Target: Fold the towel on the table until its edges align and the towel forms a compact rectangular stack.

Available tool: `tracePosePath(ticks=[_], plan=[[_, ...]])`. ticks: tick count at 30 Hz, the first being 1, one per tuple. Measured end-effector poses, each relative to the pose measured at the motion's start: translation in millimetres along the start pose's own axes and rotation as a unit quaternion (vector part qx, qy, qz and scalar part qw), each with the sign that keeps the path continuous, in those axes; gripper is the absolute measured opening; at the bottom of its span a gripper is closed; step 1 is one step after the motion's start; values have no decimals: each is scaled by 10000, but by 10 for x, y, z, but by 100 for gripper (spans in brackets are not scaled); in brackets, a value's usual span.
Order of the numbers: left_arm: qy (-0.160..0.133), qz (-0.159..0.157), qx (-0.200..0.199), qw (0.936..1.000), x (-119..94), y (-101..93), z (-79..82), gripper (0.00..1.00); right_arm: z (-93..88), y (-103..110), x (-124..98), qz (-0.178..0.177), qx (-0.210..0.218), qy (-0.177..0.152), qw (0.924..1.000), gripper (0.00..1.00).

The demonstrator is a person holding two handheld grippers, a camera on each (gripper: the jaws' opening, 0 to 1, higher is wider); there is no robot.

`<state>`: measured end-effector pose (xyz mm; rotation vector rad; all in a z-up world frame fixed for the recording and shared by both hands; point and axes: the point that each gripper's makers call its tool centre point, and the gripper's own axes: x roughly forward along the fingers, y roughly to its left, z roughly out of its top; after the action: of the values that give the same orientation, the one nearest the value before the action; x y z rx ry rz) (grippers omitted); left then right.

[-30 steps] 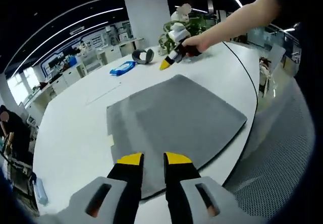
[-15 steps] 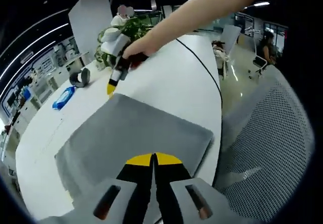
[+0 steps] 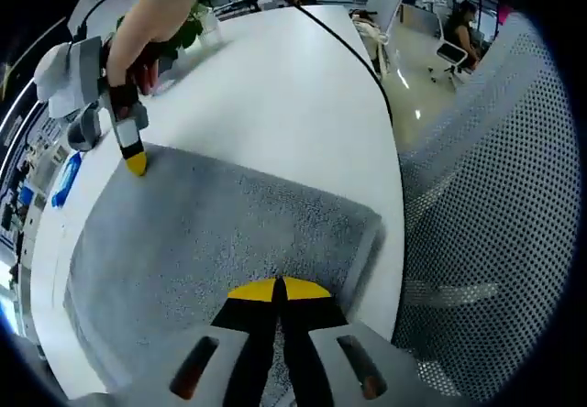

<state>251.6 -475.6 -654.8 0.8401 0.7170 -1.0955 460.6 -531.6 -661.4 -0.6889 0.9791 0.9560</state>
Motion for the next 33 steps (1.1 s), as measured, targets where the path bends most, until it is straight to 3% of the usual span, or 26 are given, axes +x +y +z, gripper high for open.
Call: tracePosePath(ticks=[2, 3, 4, 5, 10, 11, 14, 17, 22, 26, 30, 33], plan=[[57, 104, 233, 9997, -15, 8, -4, 1, -2, 7, -1, -77, -270, 33, 9996, 0], [67, 157, 499, 9986, -20, 5, 1, 1, 2, 20, 1, -125, -707, 51, 9974, 0], [88, 206, 804, 9965, -21, -8, 4, 1, 1, 12, 1, -238, -877, 72, 9958, 0], [108, 242, 957, 9951, -27, -14, 5, 1, 5, 27, 4, -355, -1308, 153, 9907, 0], [407, 386, 1490, 9872, -42, -55, -35, 1, 2, 42, 20, -854, -2094, 754, 9712, 0], [457, 418, 1446, 9875, -53, -72, -49, 1, 2, 41, 24, -887, -2122, 834, 9696, 0], [473, 497, 1703, 9830, -62, -73, -78, 1, -2, 29, 28, -942, -1615, 903, 9782, 0], [682, 447, 1990, 9766, -91, -77, -141, 1, -7, 13, 21, -891, -1385, 870, 9825, 0], [915, 388, 1421, 9849, -177, -80, -287, 1, -53, 58, -4, -835, -1109, 831, 9868, 0], [1105, 373, 1466, 9823, -218, -79, -378, 1, -113, 149, -41, -997, -1586, 1153, 9755, 0], [1317, 465, 1425, 9799, -255, -49, -461, 1, -126, 184, -42, -1138, -1435, 1144, 9764, 0], [1567, 557, 1765, 9702, -298, -27, -555, 1, -169, 222, -62, -1119, -1471, 1211, 9753, 0]])
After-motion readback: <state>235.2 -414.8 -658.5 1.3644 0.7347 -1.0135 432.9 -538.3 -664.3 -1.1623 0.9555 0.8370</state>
